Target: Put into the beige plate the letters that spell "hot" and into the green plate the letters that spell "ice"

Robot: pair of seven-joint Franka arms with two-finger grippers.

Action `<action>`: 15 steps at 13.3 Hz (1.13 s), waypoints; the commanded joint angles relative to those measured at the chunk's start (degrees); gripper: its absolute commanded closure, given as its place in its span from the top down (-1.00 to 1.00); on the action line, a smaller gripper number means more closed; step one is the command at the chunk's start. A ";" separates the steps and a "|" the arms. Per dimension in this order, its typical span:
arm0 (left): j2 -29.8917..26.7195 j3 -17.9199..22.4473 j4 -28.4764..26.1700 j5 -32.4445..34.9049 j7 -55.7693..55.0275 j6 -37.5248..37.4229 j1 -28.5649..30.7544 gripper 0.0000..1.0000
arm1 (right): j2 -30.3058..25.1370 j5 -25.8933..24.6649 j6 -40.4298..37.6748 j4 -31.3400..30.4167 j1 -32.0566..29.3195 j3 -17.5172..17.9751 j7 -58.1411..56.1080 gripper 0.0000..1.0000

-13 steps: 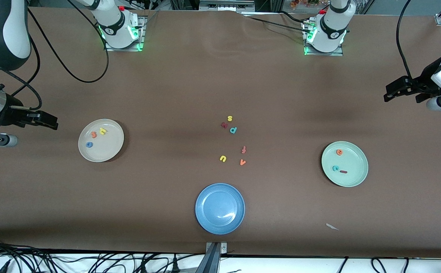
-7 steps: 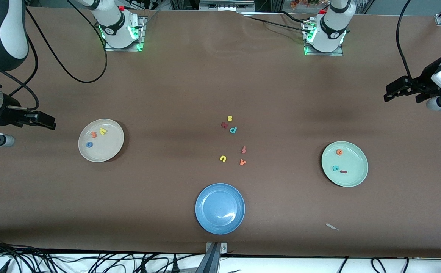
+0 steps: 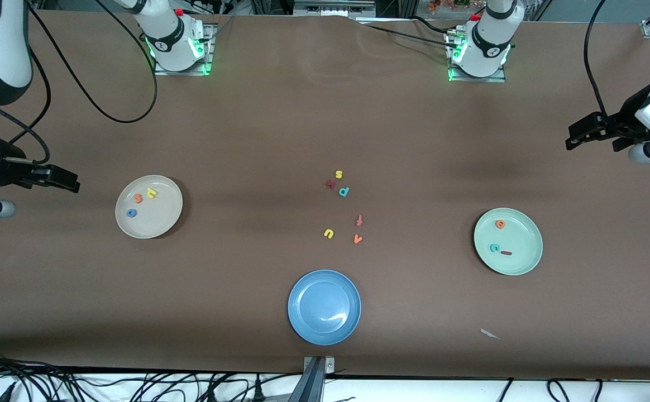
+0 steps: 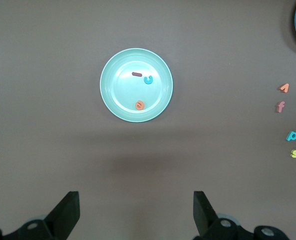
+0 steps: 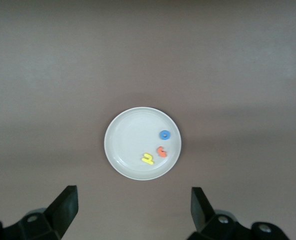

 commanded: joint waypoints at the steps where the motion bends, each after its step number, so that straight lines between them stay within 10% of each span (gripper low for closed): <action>1: 0.55 -0.01 1.42 1.15 0.87 -0.73 -0.19 1.00 | -0.46 0.35 -1.18 1.83 -6.66 6.08 2.55 1.00; 7: 0.55 -0.09 1.42 1.15 0.52 -0.82 -0.28 1.00 | -1.52 -4.20 -1.44 1.31 -11.95 13.29 1.85 1.00; 15: 0.64 -0.09 1.42 1.15 0.52 -0.82 -0.28 1.00 | -0.82 -3.96 -1.17 1.66 -11.33 13.30 2.64 1.00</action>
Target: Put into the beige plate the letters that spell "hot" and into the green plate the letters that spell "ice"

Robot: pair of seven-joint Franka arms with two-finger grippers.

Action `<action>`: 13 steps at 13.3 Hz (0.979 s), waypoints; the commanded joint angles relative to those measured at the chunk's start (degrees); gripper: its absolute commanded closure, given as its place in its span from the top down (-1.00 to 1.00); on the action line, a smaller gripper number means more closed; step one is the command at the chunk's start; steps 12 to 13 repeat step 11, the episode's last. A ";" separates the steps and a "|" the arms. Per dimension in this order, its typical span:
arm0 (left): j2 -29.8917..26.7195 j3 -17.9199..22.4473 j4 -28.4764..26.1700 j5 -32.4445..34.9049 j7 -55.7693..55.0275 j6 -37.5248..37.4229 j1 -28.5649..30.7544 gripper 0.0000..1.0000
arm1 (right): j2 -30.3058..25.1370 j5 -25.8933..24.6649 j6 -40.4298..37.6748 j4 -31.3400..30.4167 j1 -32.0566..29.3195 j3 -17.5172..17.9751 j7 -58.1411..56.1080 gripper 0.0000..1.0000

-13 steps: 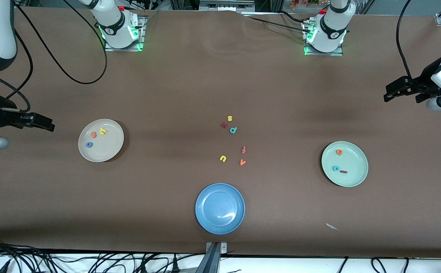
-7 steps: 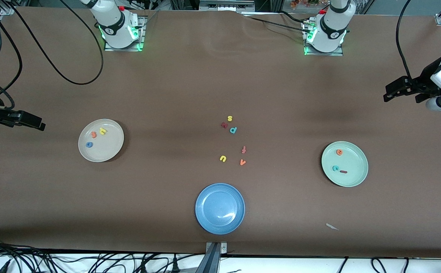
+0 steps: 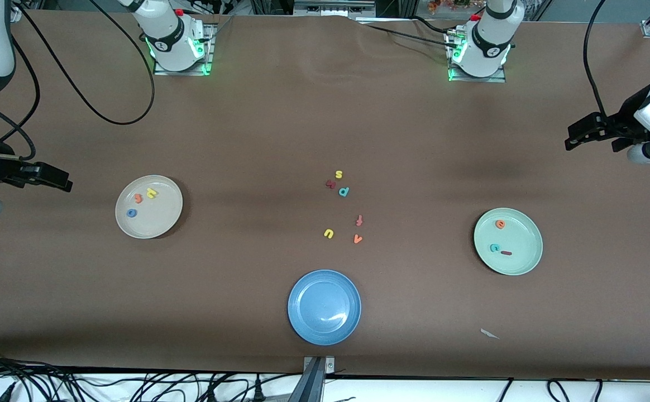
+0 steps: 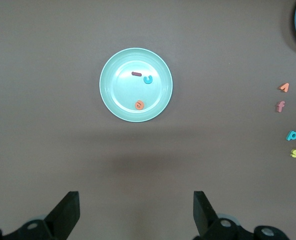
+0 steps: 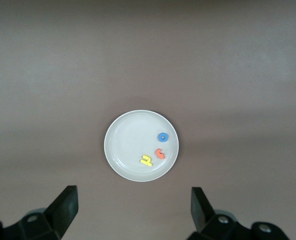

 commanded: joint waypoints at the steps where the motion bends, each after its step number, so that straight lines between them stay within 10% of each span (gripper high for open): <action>1: 0.53 -0.05 1.42 1.15 0.52 -0.82 -0.23 1.00 | -0.19 -0.20 -0.96 0.83 -0.59 1.02 1.11 1.00; 13: 0.70 -0.05 1.34 1.15 0.52 -0.82 -0.32 1.00 | -0.01 0.41 -1.22 0.56 -0.50 1.02 1.11 1.00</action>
